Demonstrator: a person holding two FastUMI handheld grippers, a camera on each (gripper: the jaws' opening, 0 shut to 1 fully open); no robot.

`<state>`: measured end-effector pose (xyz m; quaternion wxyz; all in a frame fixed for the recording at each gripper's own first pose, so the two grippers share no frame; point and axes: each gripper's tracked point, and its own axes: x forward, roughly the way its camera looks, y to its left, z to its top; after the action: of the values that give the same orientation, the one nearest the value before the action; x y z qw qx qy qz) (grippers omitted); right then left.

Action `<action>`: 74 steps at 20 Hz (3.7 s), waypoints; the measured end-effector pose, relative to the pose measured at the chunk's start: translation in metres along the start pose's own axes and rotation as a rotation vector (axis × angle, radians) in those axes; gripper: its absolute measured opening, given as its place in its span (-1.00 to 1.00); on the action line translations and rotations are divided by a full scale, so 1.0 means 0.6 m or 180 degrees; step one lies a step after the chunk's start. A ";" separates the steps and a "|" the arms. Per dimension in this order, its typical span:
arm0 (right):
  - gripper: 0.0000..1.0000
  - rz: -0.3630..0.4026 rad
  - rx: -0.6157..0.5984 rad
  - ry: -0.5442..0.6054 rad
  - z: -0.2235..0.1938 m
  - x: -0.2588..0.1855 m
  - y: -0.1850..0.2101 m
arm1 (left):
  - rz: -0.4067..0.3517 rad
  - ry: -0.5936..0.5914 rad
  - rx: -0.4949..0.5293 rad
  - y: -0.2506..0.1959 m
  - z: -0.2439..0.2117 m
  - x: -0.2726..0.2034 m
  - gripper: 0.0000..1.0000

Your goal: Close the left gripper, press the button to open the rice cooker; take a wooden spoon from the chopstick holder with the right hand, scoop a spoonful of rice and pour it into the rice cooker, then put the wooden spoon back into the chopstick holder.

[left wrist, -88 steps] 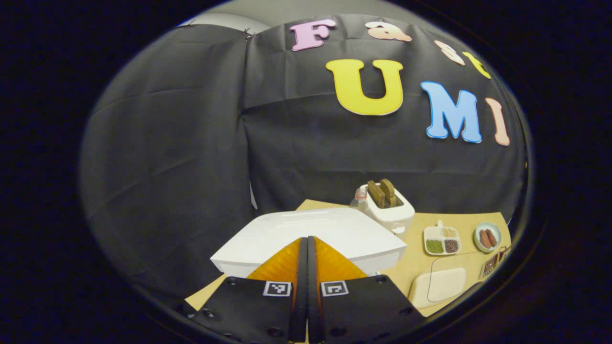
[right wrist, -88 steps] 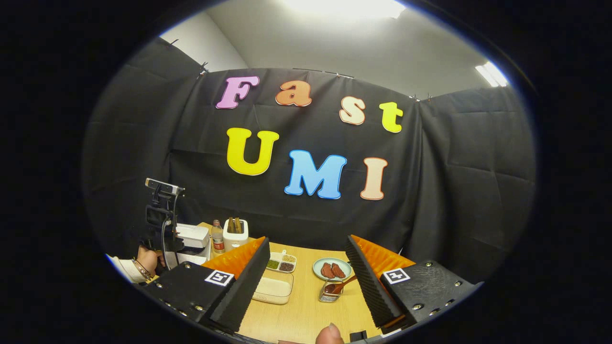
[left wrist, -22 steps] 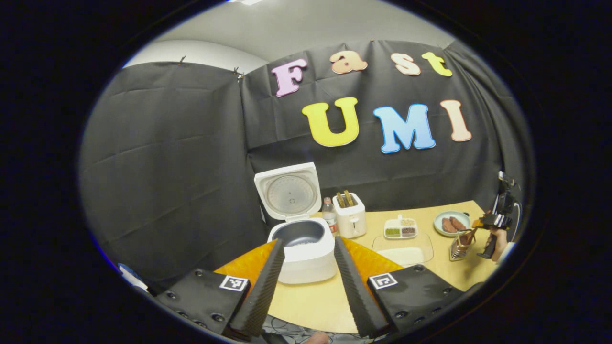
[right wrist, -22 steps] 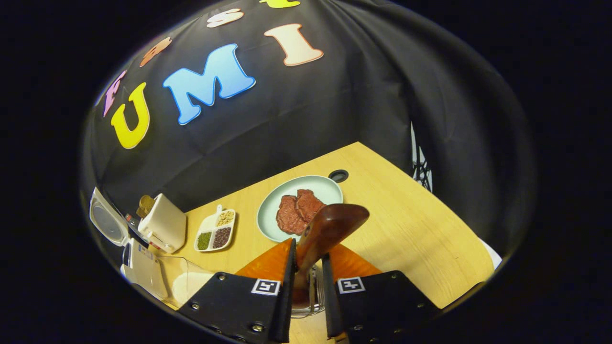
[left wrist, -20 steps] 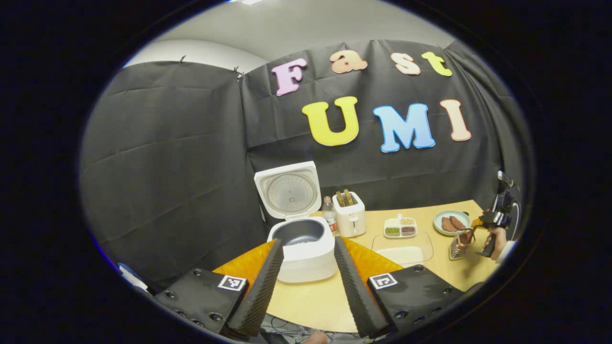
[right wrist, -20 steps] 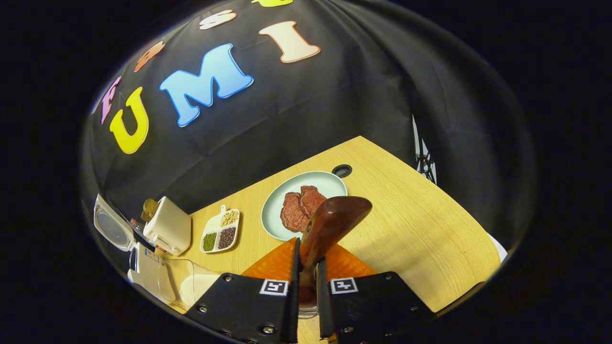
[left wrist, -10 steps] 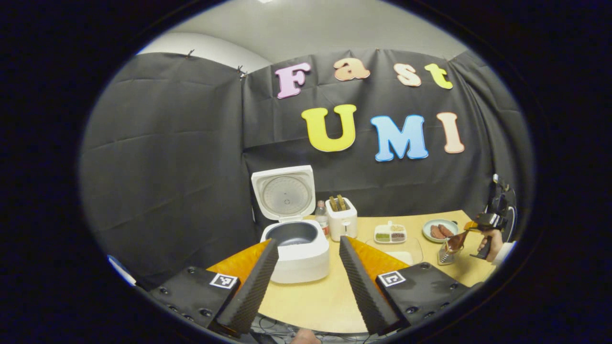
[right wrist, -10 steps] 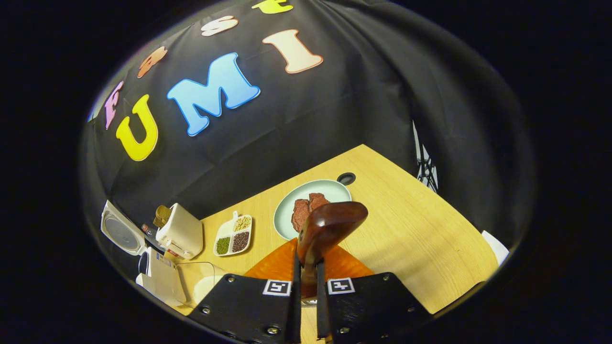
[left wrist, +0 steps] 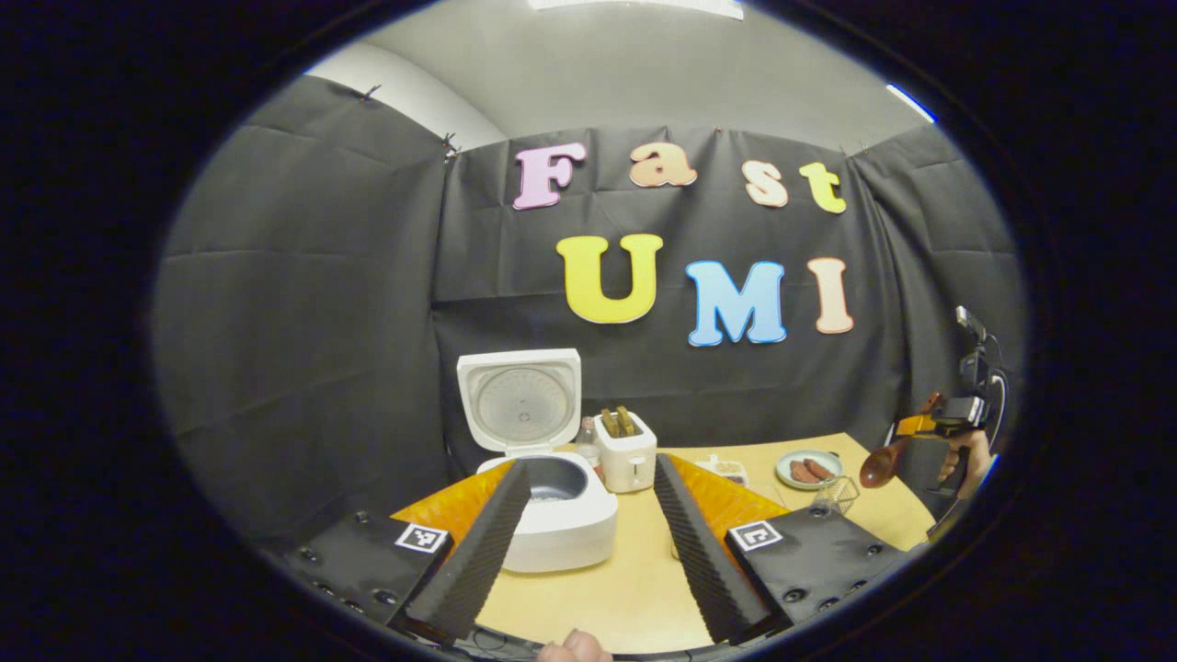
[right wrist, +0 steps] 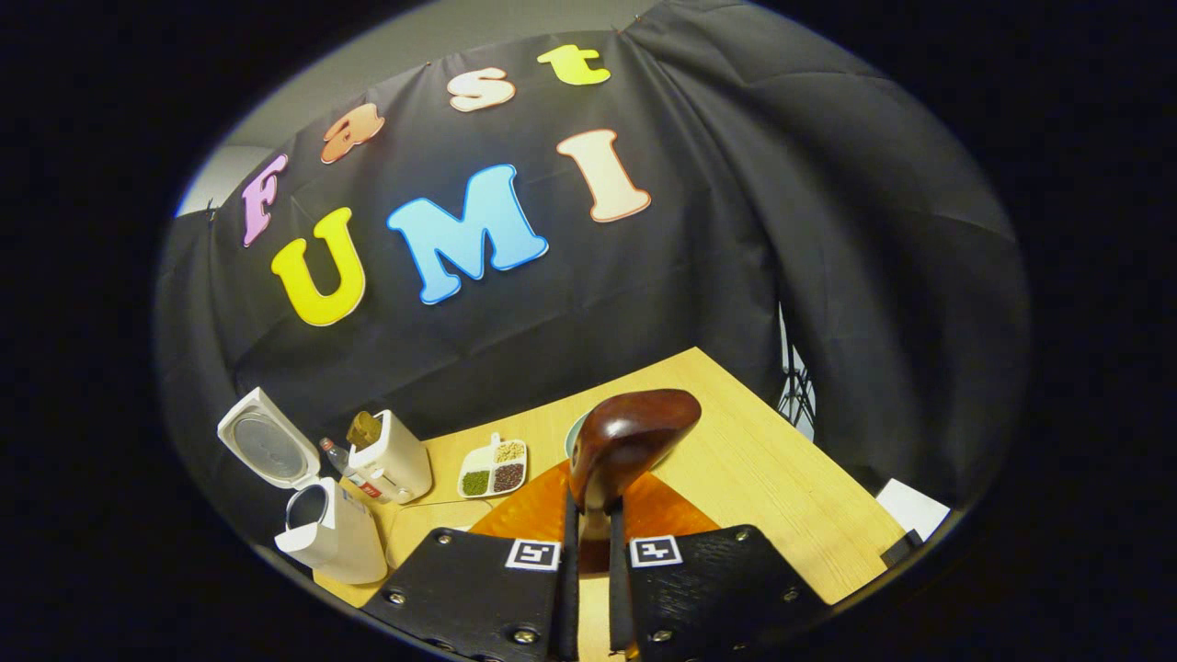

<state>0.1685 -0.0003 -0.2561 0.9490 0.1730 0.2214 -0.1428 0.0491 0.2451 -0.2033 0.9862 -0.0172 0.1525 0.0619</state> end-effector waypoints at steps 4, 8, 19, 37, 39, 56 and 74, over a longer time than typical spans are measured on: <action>-0.73 0.0129 -0.0110 -0.0051 0.007 -0.086 0.085 | -0.0089 -0.0060 -0.0319 0.044 0.005 -0.002 0.90; -0.74 0.0404 -0.0208 -0.0064 0.001 -0.128 0.200 | -0.0012 -0.0119 -0.0409 0.115 0.007 -0.021 0.96; -0.73 0.0846 -0.0719 0.0400 -0.114 0.066 0.381 | 0.0611 -0.0049 -0.0160 0.207 0.000 -0.048 1.00; -0.73 0.0782 -0.1441 0.1260 -0.355 0.271 0.343 | 0.1094 0.0400 -0.0087 0.196 -0.060 -0.003 0.95; -0.73 0.0845 -0.1242 0.1373 -0.365 0.264 0.361 | 0.1126 0.0400 -0.0121 0.198 -0.062 -0.006 0.95; -0.74 0.1006 -0.0051 0.1468 -0.319 0.238 0.375 | 0.1155 0.0310 0.0084 0.196 -0.025 -0.040 0.95; -0.74 0.1326 0.0490 0.1129 -0.192 0.157 0.407 | 0.0867 0.0078 0.0304 0.146 0.027 -0.036 0.89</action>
<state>0.2919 0.2463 -0.3323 0.8884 0.3087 0.3321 0.0714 0.0222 0.3304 -0.1823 0.9664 0.0498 0.1682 0.1876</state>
